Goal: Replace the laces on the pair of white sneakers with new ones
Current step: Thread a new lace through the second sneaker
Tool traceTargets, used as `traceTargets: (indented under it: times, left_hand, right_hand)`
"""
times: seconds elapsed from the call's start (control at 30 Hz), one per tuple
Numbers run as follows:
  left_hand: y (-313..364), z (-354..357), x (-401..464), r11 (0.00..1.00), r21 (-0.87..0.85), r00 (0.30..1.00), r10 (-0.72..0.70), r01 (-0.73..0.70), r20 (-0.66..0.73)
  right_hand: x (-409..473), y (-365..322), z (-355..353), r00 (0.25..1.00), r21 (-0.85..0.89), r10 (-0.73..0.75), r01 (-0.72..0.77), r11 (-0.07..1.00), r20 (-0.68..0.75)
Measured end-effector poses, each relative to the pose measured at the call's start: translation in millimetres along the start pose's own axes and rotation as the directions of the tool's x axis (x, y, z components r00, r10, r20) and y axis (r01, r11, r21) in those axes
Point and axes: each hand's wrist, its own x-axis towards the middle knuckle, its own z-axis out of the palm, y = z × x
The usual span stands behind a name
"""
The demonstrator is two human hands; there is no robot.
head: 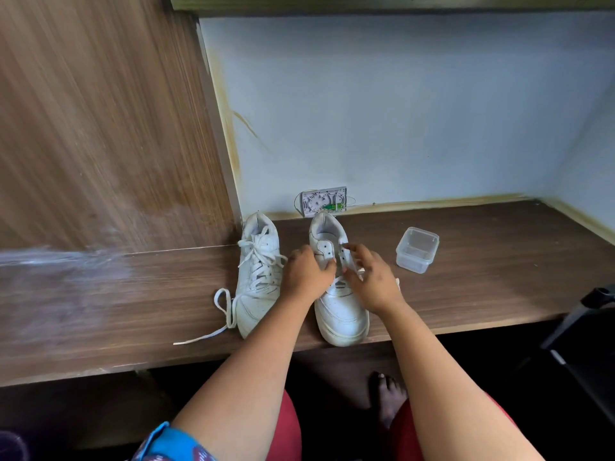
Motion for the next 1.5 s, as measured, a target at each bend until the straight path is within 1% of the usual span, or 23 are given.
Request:
traceTargets:
  times: [0.13,0.2,0.23,0.3,0.37,0.47,0.53,0.57,0.6,0.67,0.73,0.8,0.9,0.97,1.07,1.1,1.17,1.23,1.33,1.4,1.5]
  left_hand:
    - [-2,-2,3,0.997,-0.068,0.999,-0.024,0.026,0.031]
    - [-3,-4,4,0.995,-0.096,0.999,-0.021,0.026,0.050]
    - [-5,-6,4,0.991,-0.130,0.998,-0.024,0.032,0.062]
    - [-9,-8,6,0.960,-0.268,0.993,-0.058,0.084,0.105]
    - [-15,-9,7,0.906,-0.401,0.987,-0.093,0.139,0.134]
    - [-23,-7,8,0.859,-0.477,0.979,-0.116,0.185,0.170]
    - [-22,-13,4,0.879,-0.445,0.976,-0.094,0.173,0.194]
    - [-22,-17,1,0.912,-0.384,0.975,-0.066,0.145,0.210]
    - [-23,-19,-1,0.942,-0.315,0.971,-0.044,0.119,0.236]
    - [-28,-20,-3,0.968,-0.239,0.953,0.000,0.076,0.304]
    - [-30,-23,-4,0.973,-0.228,0.938,0.040,0.042,0.346]
    - [-30,-25,-6,0.969,-0.242,0.931,0.048,0.044,0.362]
    - [-31,-27,-8,0.966,-0.257,0.918,0.088,0.016,0.386]
    - [-30,-28,-8,0.971,-0.222,0.923,0.164,-0.089,0.349]
    - [-28,-33,-6,0.952,-0.116,0.931,0.302,-0.283,0.205]
    - [-28,-35,-4,0.943,-0.075,0.929,0.332,-0.324,0.166]
    - [-31,-36,-2,0.928,-0.003,0.919,0.369,-0.372,0.137]
    - [-31,-37,-2,0.917,0.052,0.914,0.387,-0.395,0.118]
    - [-26,-38,-5,0.916,0.059,0.918,0.397,-0.397,-0.001]
    - [-23,-39,-7,0.922,0.056,0.921,0.386,-0.383,-0.054]
    - [-24,-38,-8,0.940,0.055,0.942,0.336,-0.335,-0.005]
  right_hand:
    - [4,-4,6,0.999,-0.050,-0.026,0.025,0.998,-0.020]
    - [6,-5,3,0.999,-0.038,-0.017,0.015,0.999,-0.030]
    - [6,-6,0,0.999,0.012,0.014,-0.014,1.000,-0.032]
    - [8,-6,-4,0.997,0.111,0.068,-0.063,0.992,-0.039]
    - [8,-5,-5,0.996,0.121,0.072,-0.065,0.990,-0.049]
    - [8,-5,-5,0.999,0.117,0.034,-0.029,0.993,-0.042]
    - [6,-4,-7,1.000,0.065,-0.022,0.024,0.998,-0.021]
    - [6,-3,-9,0.999,0.007,-0.041,0.041,0.999,0.009]
    - [5,-4,-9,0.997,-0.065,-0.040,0.044,0.997,0.059]
    - [3,-8,-11,0.984,-0.228,0.019,0.022,0.973,0.177]
    - [2,-15,-12,0.970,-0.336,0.067,0.015,0.942,0.232]
    - [3,-22,-13,0.963,-0.399,0.082,0.028,0.917,0.257]
    - [5,-26,-14,0.953,-0.412,0.098,0.031,0.911,0.287]
    - [6,-25,-15,0.959,-0.358,0.087,0.015,0.934,0.269]
    - [6,-20,-19,0.985,-0.254,0.032,0.013,0.967,0.170]
    - [6,-19,-21,0.987,-0.243,0.026,0.014,0.970,0.161]
    - [5,-18,-25,0.978,-0.267,0.048,0.008,0.964,0.201]
    - [5,-21,-24,0.976,-0.330,0.068,0.004,0.944,0.207]
    - [4,-30,-13,0.987,-0.397,0.029,0.036,0.917,0.157]
    - [3,-34,-10,0.981,-0.402,0.044,0.037,0.915,0.188]
    - [5,-37,-17,0.963,-0.437,0.096,0.024,0.899,0.251]
